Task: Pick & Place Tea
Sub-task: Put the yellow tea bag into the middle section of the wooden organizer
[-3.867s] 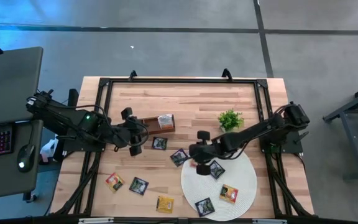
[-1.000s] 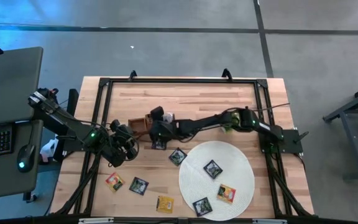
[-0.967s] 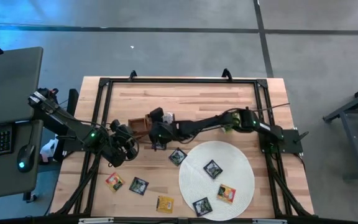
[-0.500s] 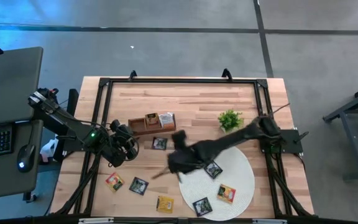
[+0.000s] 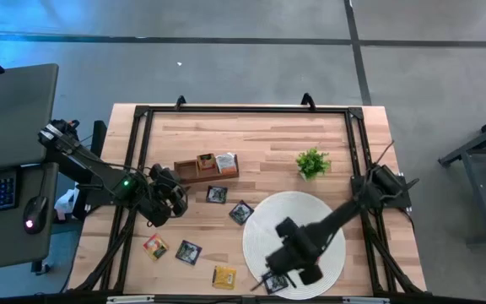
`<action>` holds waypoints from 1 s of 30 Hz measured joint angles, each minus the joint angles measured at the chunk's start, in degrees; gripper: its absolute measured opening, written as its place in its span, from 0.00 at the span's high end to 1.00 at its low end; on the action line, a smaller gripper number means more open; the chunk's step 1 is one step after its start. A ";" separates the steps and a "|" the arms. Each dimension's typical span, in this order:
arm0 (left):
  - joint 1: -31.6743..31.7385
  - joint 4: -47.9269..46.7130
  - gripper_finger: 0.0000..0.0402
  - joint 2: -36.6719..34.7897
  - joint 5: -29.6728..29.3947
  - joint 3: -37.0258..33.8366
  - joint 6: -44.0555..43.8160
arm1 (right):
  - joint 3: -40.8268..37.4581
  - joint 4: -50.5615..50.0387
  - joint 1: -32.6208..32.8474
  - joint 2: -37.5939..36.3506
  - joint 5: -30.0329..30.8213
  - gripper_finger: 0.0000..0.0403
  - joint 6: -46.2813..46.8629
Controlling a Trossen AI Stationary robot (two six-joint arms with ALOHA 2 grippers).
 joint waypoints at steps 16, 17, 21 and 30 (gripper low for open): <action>-0.02 5.34 0.66 0.00 -1.29 0.00 0.18 | -15.28 14.23 3.59 0.02 2.61 0.70 -4.89; -0.02 5.36 0.66 0.00 -1.33 0.00 0.20 | -15.35 14.82 3.61 0.02 2.68 0.70 -5.41; 0.00 5.32 0.66 0.00 -1.51 0.00 0.20 | -15.64 16.33 3.69 0.07 2.61 0.70 -8.33; -0.01 5.27 0.66 0.00 -1.55 0.00 0.35 | -15.38 16.46 3.66 2.44 0.30 0.72 -13.82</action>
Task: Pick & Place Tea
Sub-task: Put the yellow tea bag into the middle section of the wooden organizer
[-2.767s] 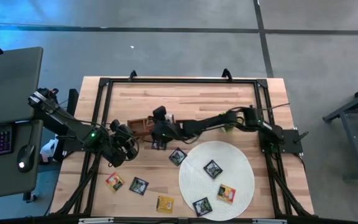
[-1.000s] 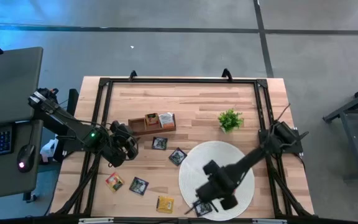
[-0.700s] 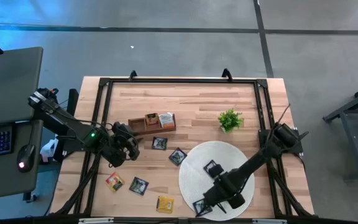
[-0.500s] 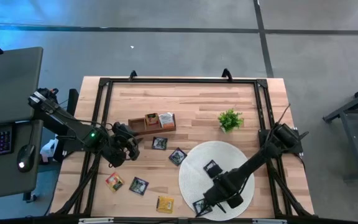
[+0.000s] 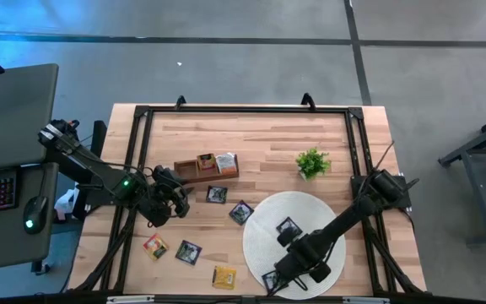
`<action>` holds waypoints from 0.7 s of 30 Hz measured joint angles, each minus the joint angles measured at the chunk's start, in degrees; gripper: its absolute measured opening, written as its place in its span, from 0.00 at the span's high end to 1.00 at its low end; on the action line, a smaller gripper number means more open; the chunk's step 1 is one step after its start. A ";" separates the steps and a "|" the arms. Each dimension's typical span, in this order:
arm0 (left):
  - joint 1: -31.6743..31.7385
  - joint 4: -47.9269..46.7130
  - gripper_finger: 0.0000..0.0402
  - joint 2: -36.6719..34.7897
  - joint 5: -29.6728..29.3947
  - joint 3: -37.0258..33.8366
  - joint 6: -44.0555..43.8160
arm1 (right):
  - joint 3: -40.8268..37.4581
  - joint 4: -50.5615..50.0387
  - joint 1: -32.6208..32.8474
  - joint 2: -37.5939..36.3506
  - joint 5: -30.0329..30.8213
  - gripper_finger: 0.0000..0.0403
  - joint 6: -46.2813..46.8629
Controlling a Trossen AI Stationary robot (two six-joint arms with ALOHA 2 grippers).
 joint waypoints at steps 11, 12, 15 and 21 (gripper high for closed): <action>0.01 -0.62 0.66 0.00 -0.04 0.00 0.04 | 0.01 0.23 -2.33 -0.25 -1.41 0.96 2.28; 0.01 -0.64 0.66 0.00 -0.04 0.00 0.04 | -0.10 0.67 -2.72 -0.86 -1.39 0.95 2.80; 0.01 -0.63 0.66 0.00 0.00 0.00 0.05 | -0.32 2.01 -4.58 -3.59 0.22 0.98 3.91; 0.01 -0.51 0.66 0.00 0.09 0.00 1.48 | -0.20 7.12 -9.55 -9.86 11.14 0.99 6.07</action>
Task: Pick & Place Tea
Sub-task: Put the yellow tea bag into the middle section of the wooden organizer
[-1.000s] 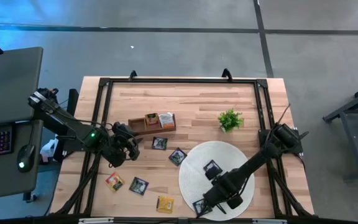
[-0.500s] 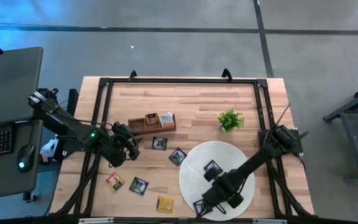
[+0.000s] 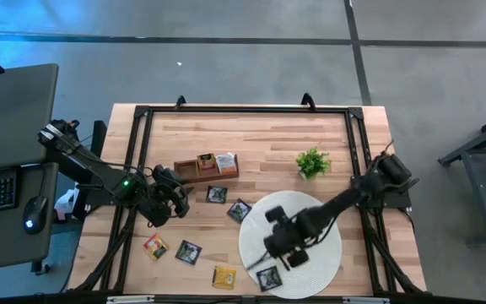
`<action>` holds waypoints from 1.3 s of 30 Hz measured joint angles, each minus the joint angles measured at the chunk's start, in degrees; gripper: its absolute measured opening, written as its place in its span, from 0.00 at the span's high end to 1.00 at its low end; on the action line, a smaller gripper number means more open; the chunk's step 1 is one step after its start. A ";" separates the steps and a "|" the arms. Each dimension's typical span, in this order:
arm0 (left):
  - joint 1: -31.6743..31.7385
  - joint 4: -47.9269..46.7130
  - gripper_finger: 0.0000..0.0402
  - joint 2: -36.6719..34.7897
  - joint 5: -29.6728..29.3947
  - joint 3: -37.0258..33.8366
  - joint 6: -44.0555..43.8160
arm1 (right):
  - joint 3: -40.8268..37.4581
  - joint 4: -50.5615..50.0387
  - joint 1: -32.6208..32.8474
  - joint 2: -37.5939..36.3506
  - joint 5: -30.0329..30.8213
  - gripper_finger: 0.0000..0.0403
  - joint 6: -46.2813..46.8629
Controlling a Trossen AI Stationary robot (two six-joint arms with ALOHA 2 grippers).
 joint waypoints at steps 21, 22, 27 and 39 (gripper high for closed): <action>0.01 0.06 0.66 0.00 -0.85 -0.04 6.81 | 5.06 52.46 -23.19 8.98 25.36 1.00 -31.59; 0.01 0.03 0.66 0.00 -1.66 -0.04 6.82 | 6.74 52.48 -23.87 10.63 25.53 1.00 -32.35; 0.01 0.05 0.66 0.00 -3.04 -0.04 6.81 | 15.27 51.83 -27.35 19.40 27.85 1.00 -34.76; 0.01 -0.45 0.66 0.00 -2.57 -0.04 6.81 | 23.31 43.59 -29.90 27.86 24.22 0.98 -37.15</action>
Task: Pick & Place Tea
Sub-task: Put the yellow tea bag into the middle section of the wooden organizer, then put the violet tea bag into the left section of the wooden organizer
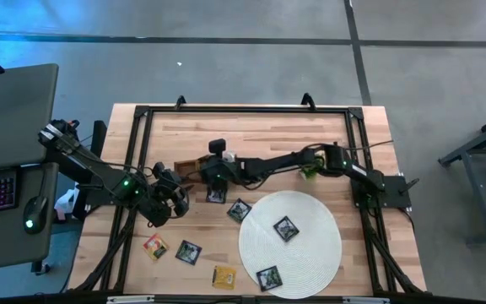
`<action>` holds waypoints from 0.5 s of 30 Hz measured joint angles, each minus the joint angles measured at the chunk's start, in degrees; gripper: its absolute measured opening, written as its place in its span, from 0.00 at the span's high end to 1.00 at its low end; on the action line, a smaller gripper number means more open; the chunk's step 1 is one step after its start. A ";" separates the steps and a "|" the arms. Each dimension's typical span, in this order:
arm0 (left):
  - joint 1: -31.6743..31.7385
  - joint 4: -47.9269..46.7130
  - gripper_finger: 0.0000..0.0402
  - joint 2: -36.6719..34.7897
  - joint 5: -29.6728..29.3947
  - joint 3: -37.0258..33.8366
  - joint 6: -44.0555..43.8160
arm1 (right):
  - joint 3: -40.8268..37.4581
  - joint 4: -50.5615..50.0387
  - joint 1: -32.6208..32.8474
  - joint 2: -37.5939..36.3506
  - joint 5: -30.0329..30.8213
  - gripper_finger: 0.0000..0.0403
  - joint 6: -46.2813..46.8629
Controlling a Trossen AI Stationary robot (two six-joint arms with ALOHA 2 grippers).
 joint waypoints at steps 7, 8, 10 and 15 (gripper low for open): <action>0.00 0.09 0.66 0.00 0.24 0.00 -0.02 | 0.02 0.57 1.58 0.00 7.76 0.85 -4.26; 0.00 0.11 0.66 0.00 0.25 0.00 -0.02 | 0.02 0.51 1.86 -0.03 9.34 0.84 -4.00; -0.02 0.09 0.66 0.00 0.25 0.00 -0.02 | 0.00 -0.74 2.58 -0.62 12.22 0.81 -4.31; 0.00 0.15 0.66 0.00 0.76 0.02 0.02 | 0.02 -5.34 5.58 -4.05 13.74 0.79 -2.08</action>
